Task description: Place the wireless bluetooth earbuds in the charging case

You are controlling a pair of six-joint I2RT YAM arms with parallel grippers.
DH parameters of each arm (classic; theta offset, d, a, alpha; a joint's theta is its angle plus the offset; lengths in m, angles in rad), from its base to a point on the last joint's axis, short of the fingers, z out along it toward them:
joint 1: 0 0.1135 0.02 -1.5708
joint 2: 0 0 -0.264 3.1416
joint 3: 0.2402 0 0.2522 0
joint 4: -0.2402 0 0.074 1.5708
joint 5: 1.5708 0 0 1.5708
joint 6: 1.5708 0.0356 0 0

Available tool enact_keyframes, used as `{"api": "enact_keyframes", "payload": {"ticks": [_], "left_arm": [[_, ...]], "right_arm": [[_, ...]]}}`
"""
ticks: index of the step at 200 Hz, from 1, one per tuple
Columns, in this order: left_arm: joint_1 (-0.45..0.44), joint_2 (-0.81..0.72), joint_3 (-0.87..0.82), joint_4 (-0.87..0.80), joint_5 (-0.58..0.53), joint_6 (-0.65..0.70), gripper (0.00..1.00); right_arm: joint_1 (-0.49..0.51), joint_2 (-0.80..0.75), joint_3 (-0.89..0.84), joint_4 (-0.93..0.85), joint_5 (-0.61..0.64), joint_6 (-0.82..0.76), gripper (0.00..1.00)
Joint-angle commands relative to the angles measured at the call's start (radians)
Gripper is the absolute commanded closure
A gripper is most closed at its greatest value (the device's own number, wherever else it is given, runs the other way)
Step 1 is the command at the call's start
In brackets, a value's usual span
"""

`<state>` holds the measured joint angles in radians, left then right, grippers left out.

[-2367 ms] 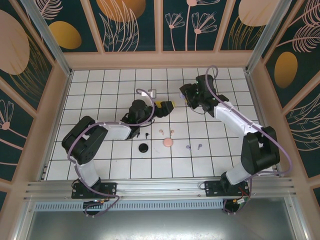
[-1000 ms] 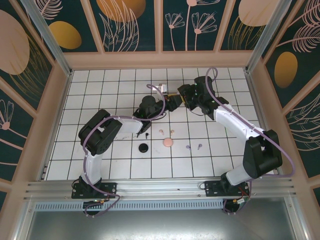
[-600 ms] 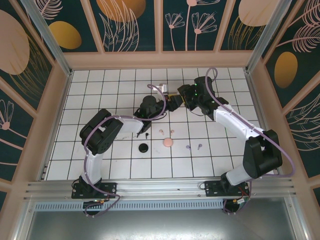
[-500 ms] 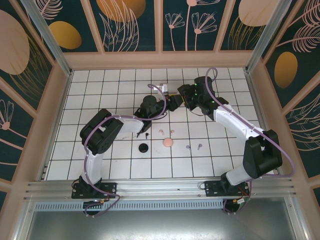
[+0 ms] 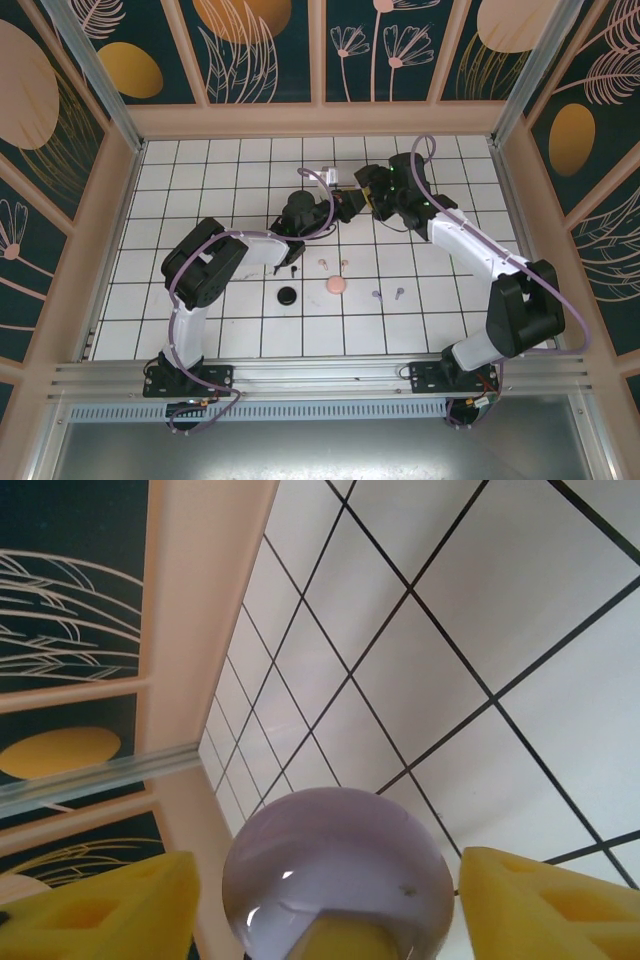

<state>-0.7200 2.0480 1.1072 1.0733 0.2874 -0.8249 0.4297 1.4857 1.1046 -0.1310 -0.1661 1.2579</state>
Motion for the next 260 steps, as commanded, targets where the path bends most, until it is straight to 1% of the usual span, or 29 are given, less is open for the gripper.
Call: {"api": "enact_keyframes", "payload": {"ticks": [1,23,37,50,79,88,105,131,150,168,193,222,260], "left_arm": [[0.004,-0.012,0.022,0.009,0.006,-0.022,0.93],[0.011,-0.035,0.015,-0.019,0.026,-0.015,0.98],[0.025,-0.052,0.007,-0.026,0.072,-0.016,0.99],[0.044,-0.063,0.000,-0.025,0.143,-0.022,1.00],[0.097,-0.086,-0.004,-0.008,0.360,-0.053,1.00],[0.110,-0.088,-0.001,0.005,0.426,-0.067,1.00],[0.124,-0.100,-0.003,0.010,0.517,-0.080,1.00],[0.125,-0.135,-0.004,-0.049,0.611,-0.046,1.00],[0.125,-0.169,-0.010,-0.104,0.640,-0.010,1.00],[0.125,-0.198,-0.017,-0.138,0.644,0.016,1.00],[0.125,-0.225,-0.023,-0.144,0.649,0.017,1.00],[0.125,-0.239,-0.029,-0.150,0.645,0.023,1.00],[0.126,-0.244,-0.024,-0.150,0.644,0.025,1.00]], "right_arm": [[-0.031,-0.071,0.034,-0.021,0.005,-0.029,0.25],[-0.069,-0.142,0.010,-0.051,0.014,-0.080,0.24],[-0.106,-0.191,-0.032,-0.048,0.001,-0.132,0.24],[-0.147,-0.234,-0.091,-0.013,-0.029,-0.188,0.23],[-0.234,-0.287,-0.185,0.076,-0.141,-0.389,0.23],[-0.240,-0.297,-0.200,0.100,-0.163,-0.460,0.23],[-0.242,-0.310,-0.224,0.152,-0.225,-0.578,0.23],[-0.242,-0.324,-0.241,0.198,-0.317,-0.684,0.24],[-0.242,-0.336,-0.254,0.221,-0.368,-0.711,0.25],[-0.241,-0.352,-0.275,0.245,-0.401,-0.704,0.26],[-0.238,-0.370,-0.307,0.263,-0.396,-0.645,0.28],[-0.216,-0.413,-0.371,0.350,-0.397,-0.554,0.28],[-0.148,-0.417,-0.355,0.355,-0.389,-0.566,0.29]]}}
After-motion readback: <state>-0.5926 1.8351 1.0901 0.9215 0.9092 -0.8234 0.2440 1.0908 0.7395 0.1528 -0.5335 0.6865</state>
